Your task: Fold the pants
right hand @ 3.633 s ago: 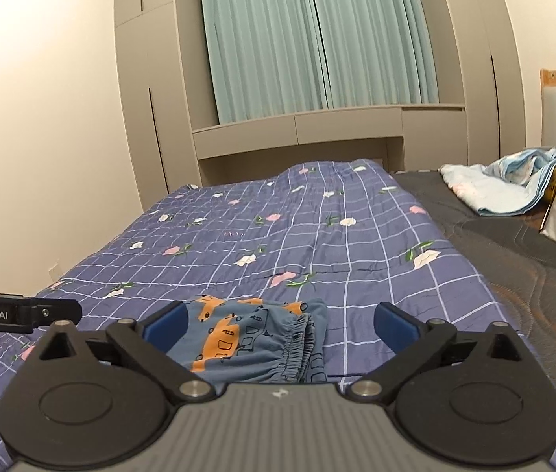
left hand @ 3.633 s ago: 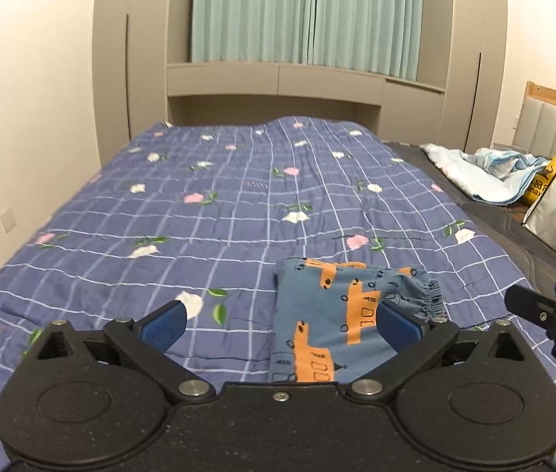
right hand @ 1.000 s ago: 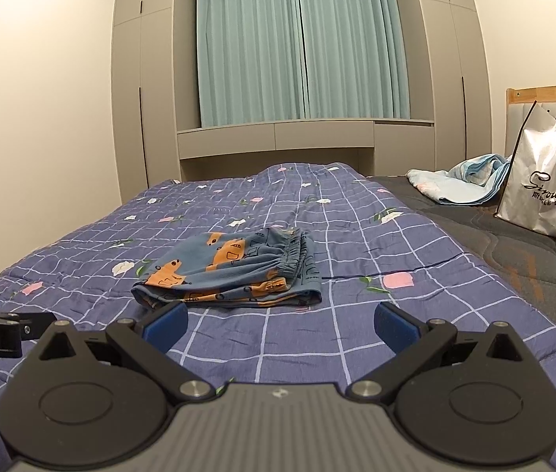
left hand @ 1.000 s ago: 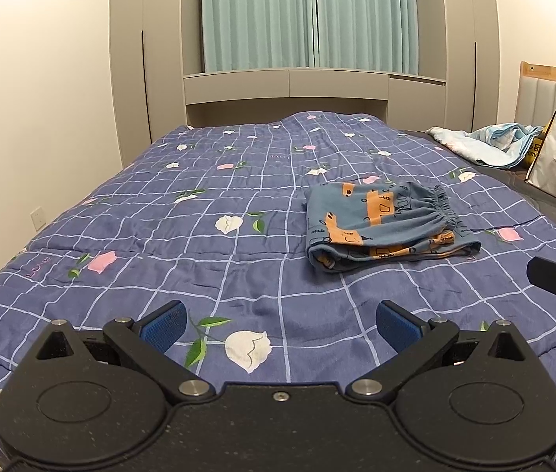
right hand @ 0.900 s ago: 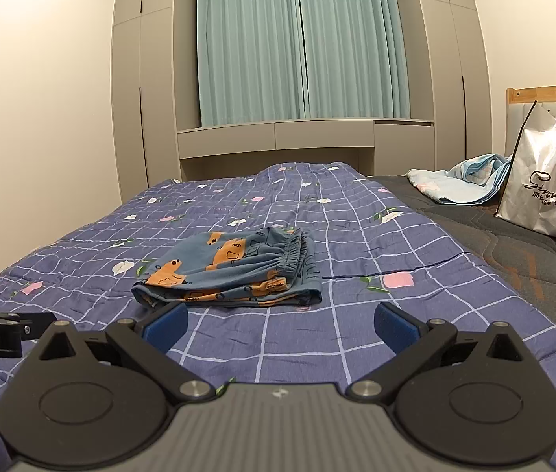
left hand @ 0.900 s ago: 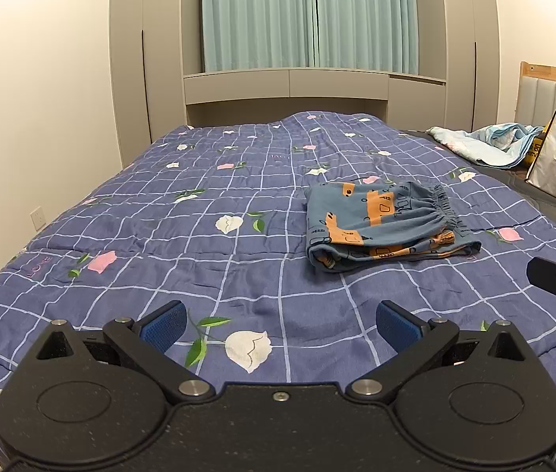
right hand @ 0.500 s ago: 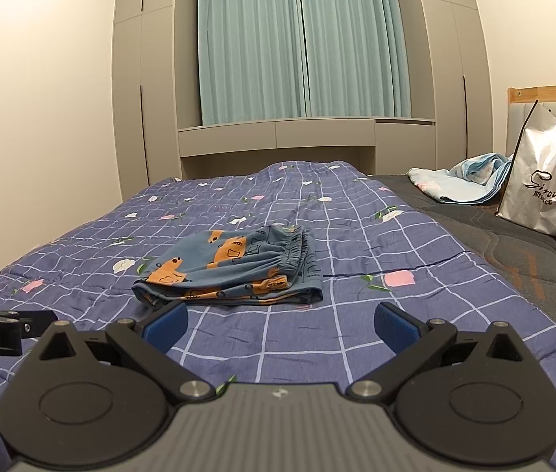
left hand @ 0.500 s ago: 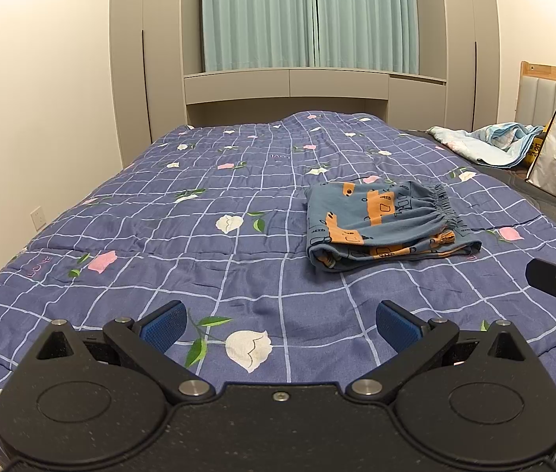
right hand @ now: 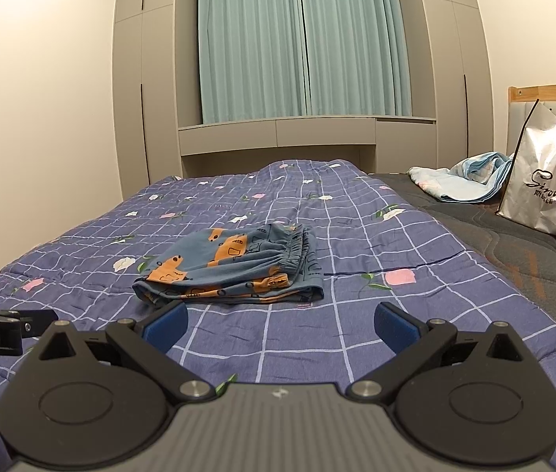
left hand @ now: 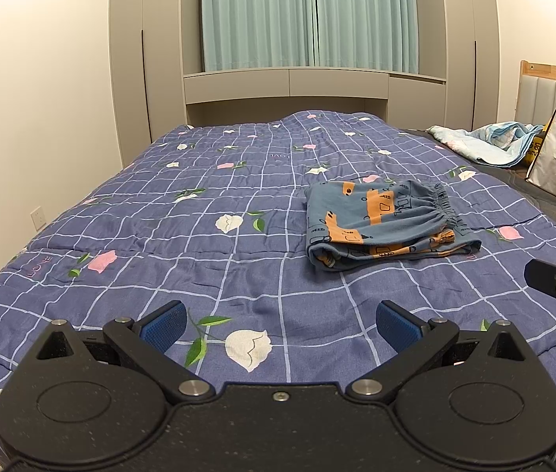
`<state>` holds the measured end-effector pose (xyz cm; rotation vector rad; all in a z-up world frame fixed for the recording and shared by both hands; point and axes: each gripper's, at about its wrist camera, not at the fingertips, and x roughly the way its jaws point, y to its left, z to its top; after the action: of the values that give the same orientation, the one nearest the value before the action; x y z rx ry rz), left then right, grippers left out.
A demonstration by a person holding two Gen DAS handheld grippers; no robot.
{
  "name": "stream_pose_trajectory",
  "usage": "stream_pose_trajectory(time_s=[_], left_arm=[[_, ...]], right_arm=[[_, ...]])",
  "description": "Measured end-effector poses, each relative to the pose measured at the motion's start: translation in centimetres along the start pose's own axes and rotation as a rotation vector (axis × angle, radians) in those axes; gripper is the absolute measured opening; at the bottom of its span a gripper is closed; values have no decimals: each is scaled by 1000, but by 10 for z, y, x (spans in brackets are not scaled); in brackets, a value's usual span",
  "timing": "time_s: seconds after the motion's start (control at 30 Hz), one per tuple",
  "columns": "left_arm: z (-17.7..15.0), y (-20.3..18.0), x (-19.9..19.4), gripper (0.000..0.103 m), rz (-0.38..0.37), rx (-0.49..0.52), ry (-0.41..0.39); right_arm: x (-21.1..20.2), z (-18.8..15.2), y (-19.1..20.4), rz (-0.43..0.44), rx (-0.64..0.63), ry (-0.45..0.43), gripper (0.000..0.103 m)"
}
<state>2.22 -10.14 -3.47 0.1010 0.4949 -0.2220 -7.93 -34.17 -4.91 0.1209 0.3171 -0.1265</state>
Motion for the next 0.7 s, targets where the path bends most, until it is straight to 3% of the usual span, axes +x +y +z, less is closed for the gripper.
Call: stream_pose_trajectory(time_s=[0.7], left_arm=[[0,0,0,102,0,2,0]], right_arm=[[0,0,0,1,0,2,103]])
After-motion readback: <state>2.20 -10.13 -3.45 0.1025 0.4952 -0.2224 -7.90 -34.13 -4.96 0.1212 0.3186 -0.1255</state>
